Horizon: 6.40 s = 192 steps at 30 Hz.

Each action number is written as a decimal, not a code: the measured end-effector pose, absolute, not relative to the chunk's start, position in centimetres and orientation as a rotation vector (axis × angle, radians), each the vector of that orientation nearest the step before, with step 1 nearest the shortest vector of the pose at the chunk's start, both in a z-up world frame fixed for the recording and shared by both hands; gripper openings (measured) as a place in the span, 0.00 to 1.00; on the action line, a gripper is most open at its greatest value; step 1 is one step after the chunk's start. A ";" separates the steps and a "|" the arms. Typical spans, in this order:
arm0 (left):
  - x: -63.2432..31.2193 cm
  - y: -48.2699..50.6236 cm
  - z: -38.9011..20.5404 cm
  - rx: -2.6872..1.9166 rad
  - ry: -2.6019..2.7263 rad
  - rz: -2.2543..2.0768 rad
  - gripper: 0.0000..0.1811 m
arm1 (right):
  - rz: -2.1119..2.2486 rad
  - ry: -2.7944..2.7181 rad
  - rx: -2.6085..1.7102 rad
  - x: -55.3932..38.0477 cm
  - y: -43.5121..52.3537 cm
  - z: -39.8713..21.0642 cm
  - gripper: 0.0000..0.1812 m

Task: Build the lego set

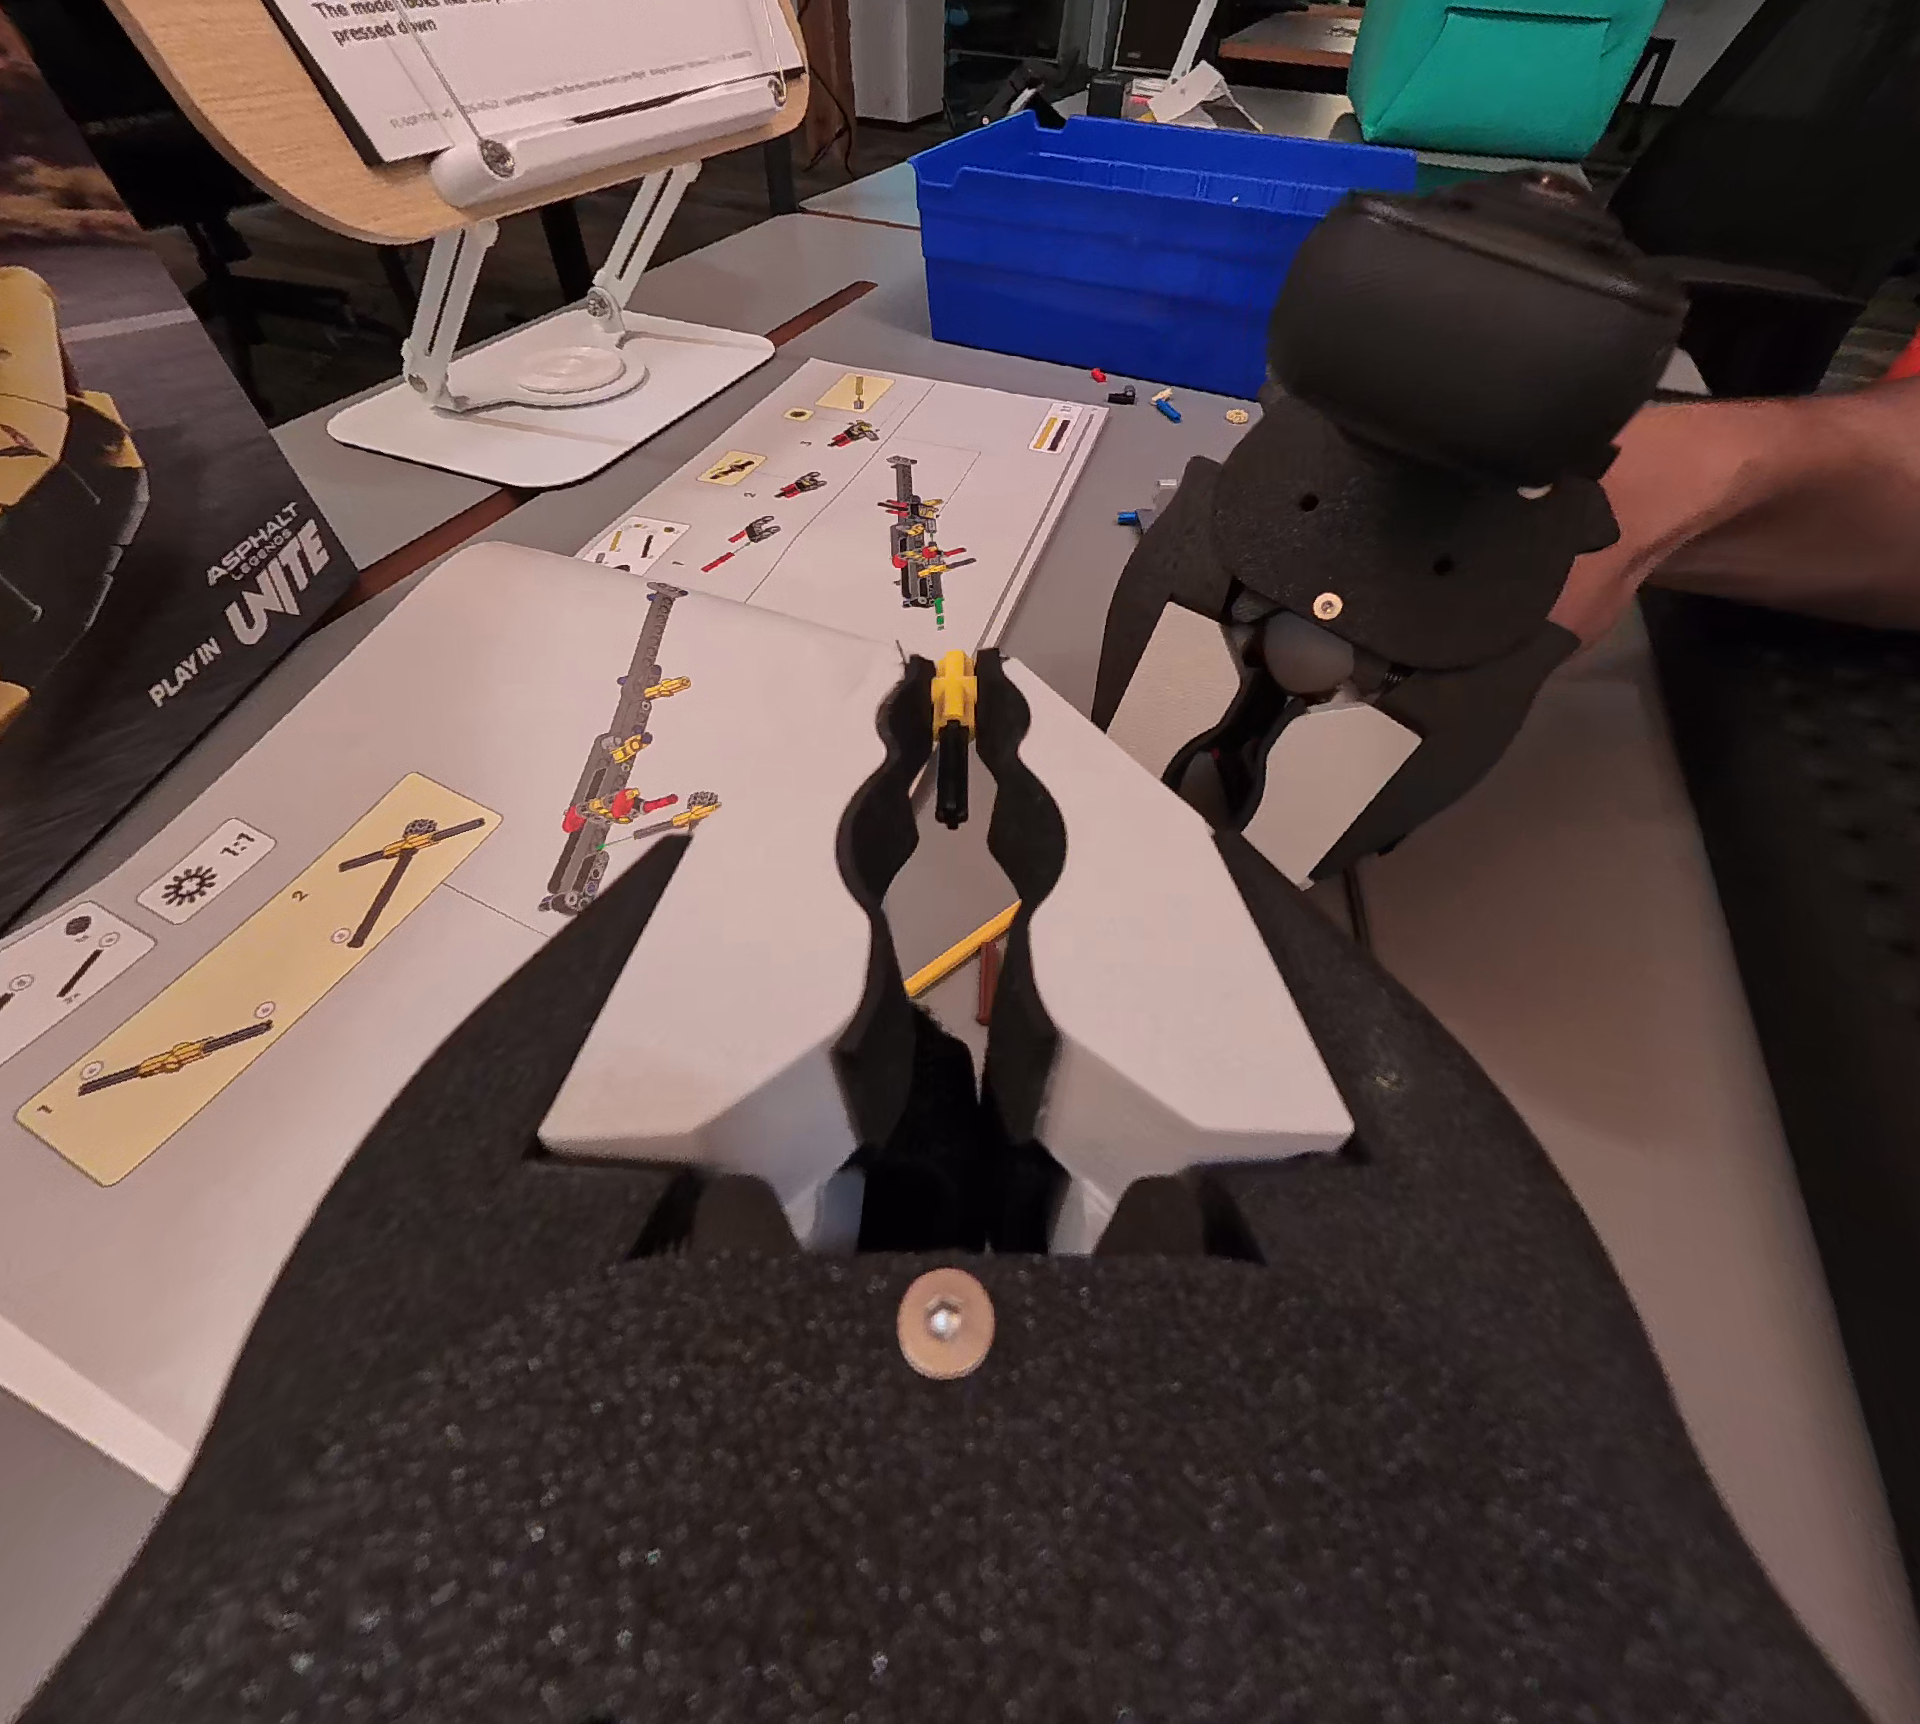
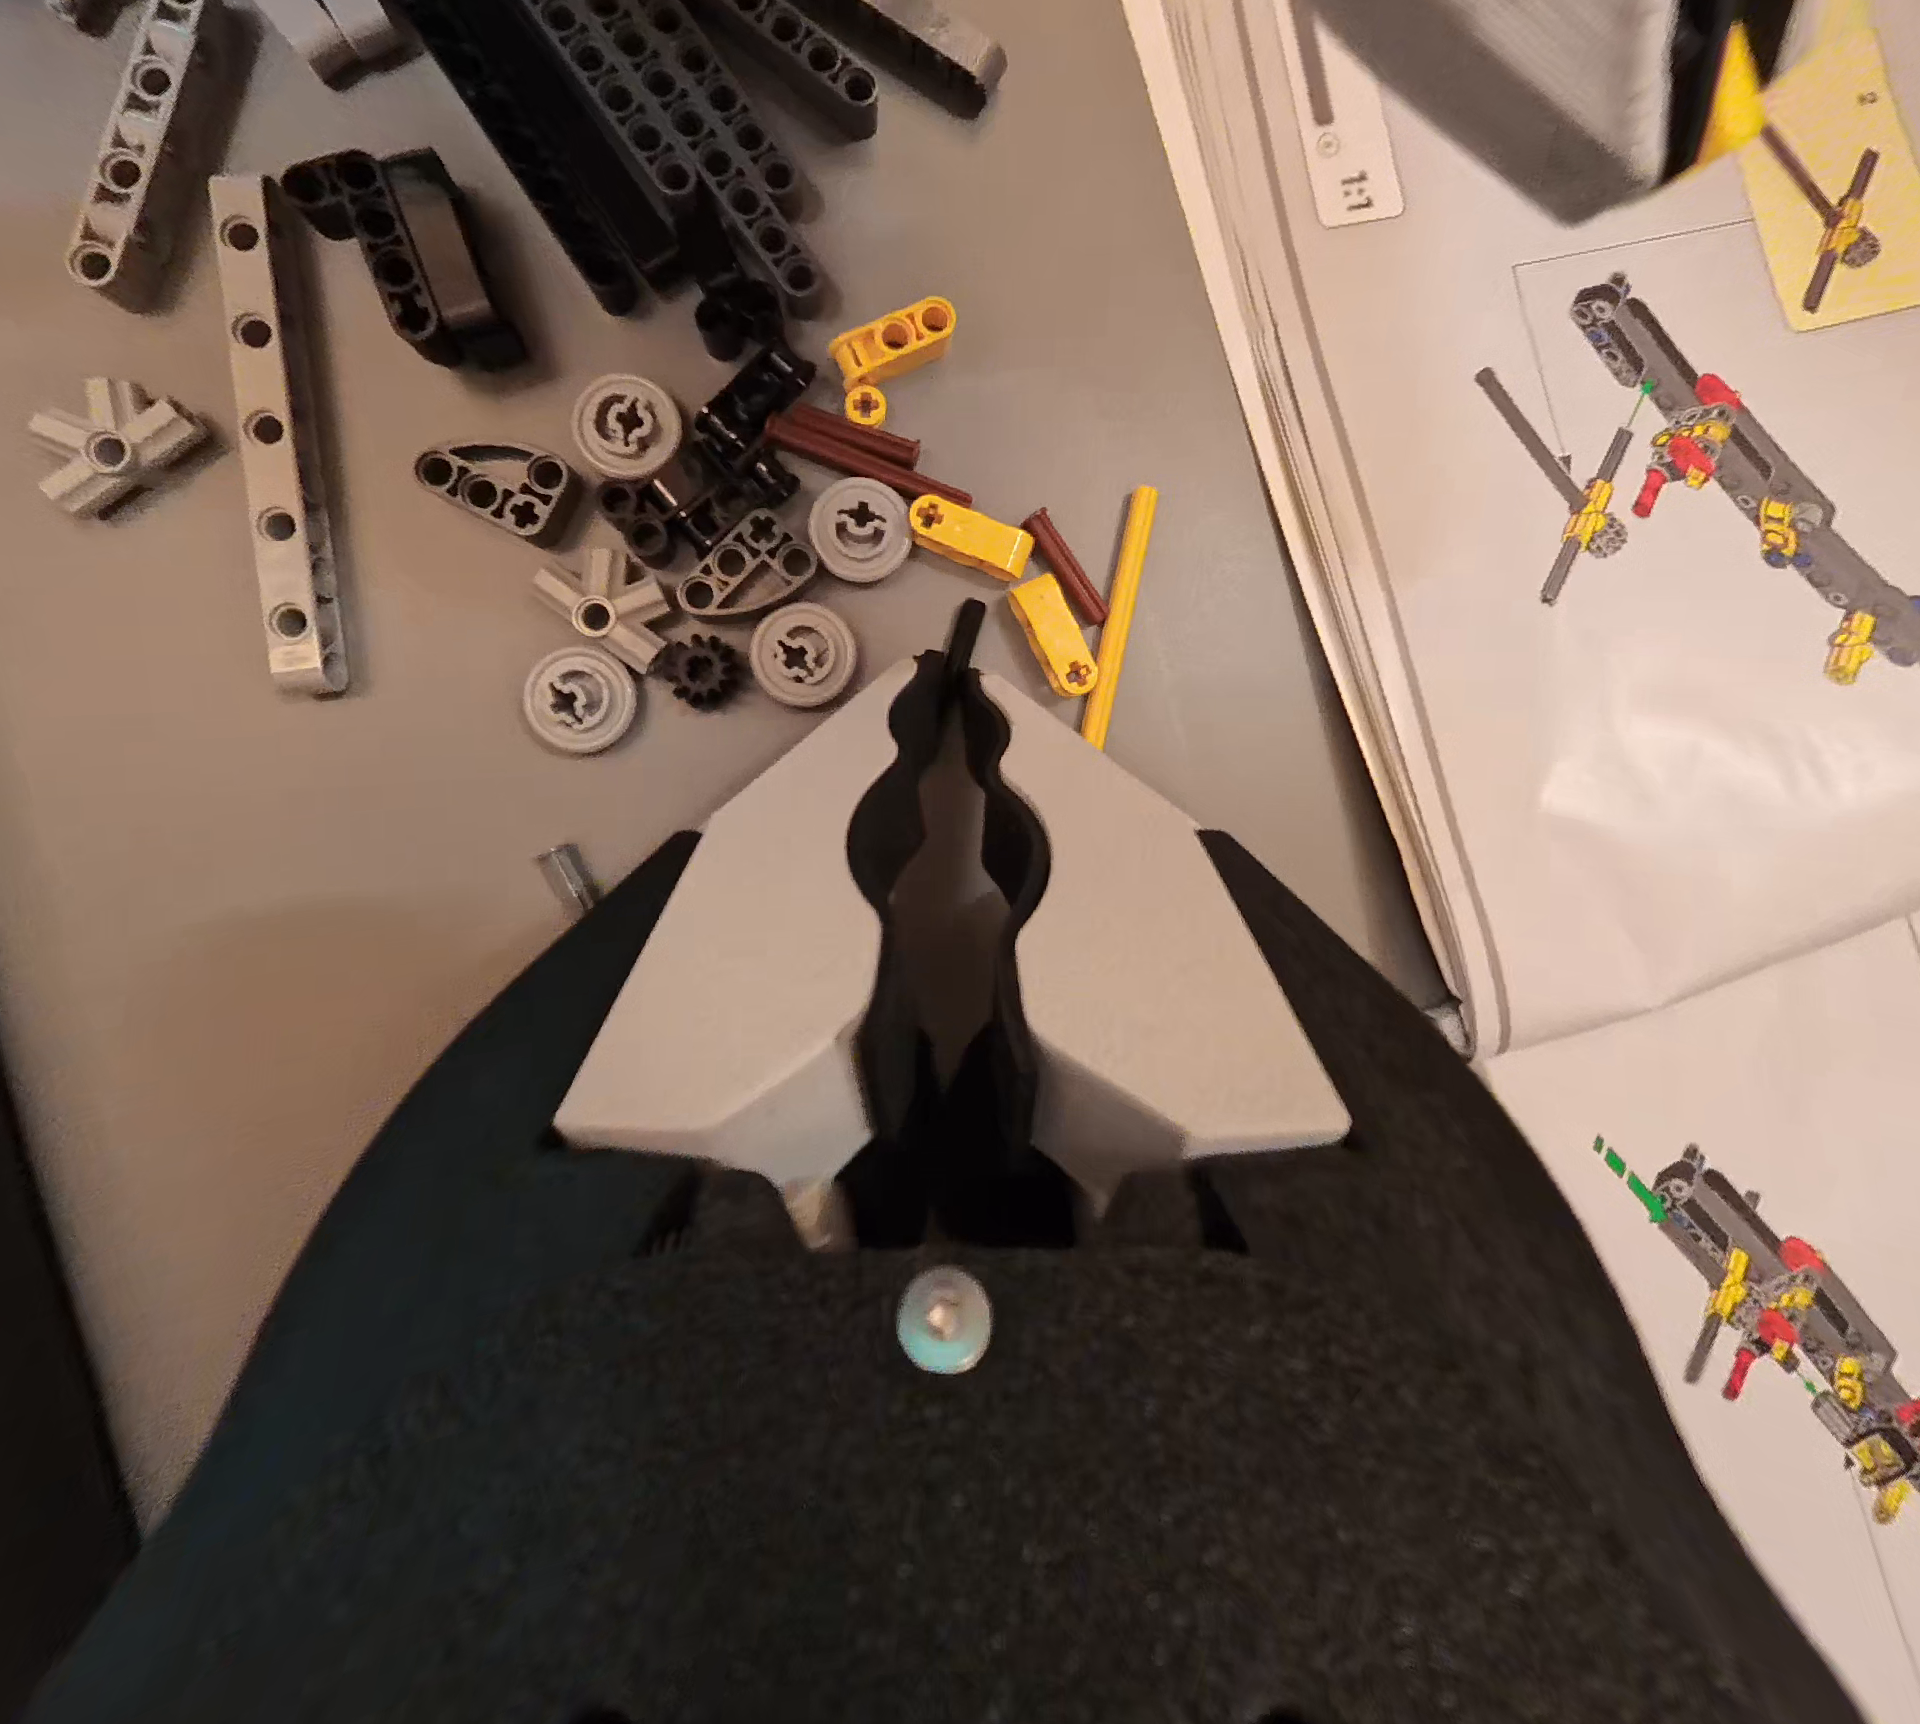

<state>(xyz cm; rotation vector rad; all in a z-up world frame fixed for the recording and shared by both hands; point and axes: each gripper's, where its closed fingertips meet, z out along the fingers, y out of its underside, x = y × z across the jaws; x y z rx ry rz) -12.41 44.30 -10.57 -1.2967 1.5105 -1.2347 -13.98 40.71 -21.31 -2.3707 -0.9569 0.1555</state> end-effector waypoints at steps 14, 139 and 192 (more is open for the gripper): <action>-13.7 38.6 -8.5 -1.103 1.630 -1.670 0.03 | 0.257 -1.067 -1.793 -13.2 37.8 -9.3 0.01; -15.8 28.7 -8.9 -1.183 1.817 -1.533 0.04 | 0.563 -1.191 -1.837 -16.6 28.5 -10.0 0.01; -9.2 36.0 -10.0 -1.120 1.732 -1.746 0.03 | 0.465 -0.949 -1.810 -8.8 35.5 -12.0 0.01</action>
